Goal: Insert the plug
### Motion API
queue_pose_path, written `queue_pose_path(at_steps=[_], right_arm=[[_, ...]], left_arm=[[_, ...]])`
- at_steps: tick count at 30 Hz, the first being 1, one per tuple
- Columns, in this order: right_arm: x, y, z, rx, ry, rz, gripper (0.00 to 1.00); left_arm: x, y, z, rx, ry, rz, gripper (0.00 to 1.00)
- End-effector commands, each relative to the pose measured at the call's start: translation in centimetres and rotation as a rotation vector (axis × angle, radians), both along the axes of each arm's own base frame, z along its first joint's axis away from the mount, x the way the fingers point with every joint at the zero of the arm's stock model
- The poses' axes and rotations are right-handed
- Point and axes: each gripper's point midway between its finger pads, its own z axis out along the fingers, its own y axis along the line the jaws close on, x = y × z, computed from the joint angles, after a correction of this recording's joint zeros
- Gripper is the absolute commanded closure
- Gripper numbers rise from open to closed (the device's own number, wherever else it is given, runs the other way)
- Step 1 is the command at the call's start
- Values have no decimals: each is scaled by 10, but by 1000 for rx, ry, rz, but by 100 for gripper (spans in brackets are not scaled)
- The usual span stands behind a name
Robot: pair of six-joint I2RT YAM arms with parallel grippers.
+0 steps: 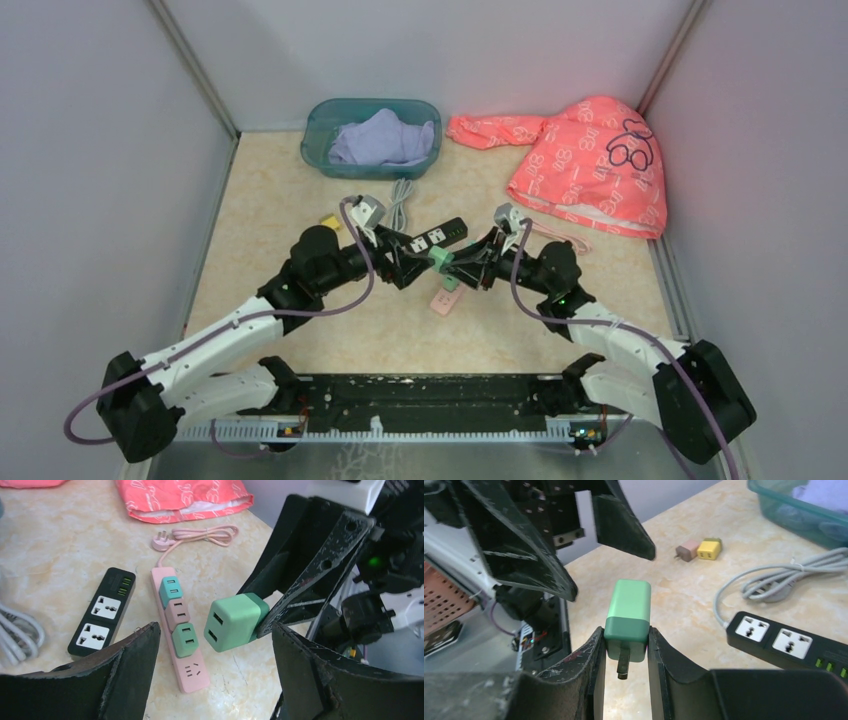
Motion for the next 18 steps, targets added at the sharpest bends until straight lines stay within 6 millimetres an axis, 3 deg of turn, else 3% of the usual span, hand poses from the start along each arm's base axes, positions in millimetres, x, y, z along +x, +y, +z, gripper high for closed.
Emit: queue_pose_path(at_steps=[1,18], right_arm=[[-23,4,40,27,-125,185,100],[-38,8,54,77,-137,284,100]], left_arm=[[-18,-13,15,0,-71,-208,15],[-47,-15,12,-54,-38,-488,32]])
